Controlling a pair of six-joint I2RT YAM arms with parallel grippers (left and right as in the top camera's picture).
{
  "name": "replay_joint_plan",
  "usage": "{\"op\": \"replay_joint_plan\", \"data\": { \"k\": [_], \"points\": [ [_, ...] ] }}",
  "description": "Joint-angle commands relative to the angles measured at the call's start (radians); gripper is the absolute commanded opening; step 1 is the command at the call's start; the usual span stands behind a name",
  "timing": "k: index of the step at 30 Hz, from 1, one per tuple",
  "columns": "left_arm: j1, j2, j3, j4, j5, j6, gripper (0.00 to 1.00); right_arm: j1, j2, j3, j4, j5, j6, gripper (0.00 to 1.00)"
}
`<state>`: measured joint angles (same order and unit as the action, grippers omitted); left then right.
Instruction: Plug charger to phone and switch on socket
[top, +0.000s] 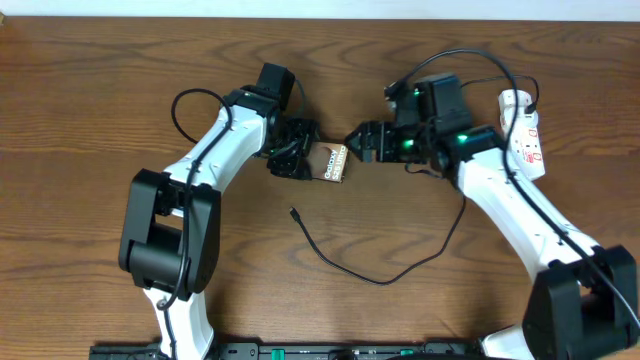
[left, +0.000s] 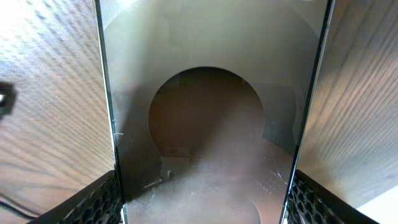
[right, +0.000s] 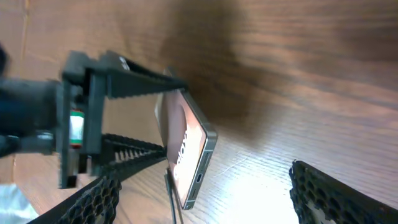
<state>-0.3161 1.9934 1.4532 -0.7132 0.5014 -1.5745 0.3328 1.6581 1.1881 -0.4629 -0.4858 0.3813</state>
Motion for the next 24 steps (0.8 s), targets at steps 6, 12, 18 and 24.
{"op": "replay_joint_plan", "data": {
  "k": [6,12,18,24],
  "points": [
    [0.0,-0.094,0.079,-0.034,-0.011,0.005,0.07,0.058,0.075,-0.006,0.037,-0.003,-0.021,0.8],
    [-0.009,-0.096,0.079,-0.038,0.06,-0.007,0.07,0.079,0.108,-0.006,0.086,-0.003,0.035,0.72],
    [-0.011,-0.096,0.079,-0.038,0.076,-0.01,0.07,0.12,0.117,-0.006,0.131,0.011,0.042,0.64],
    [-0.011,-0.096,0.079,-0.038,0.101,-0.01,0.08,0.148,0.118,-0.006,0.151,0.097,0.089,0.56]
  ]
}}
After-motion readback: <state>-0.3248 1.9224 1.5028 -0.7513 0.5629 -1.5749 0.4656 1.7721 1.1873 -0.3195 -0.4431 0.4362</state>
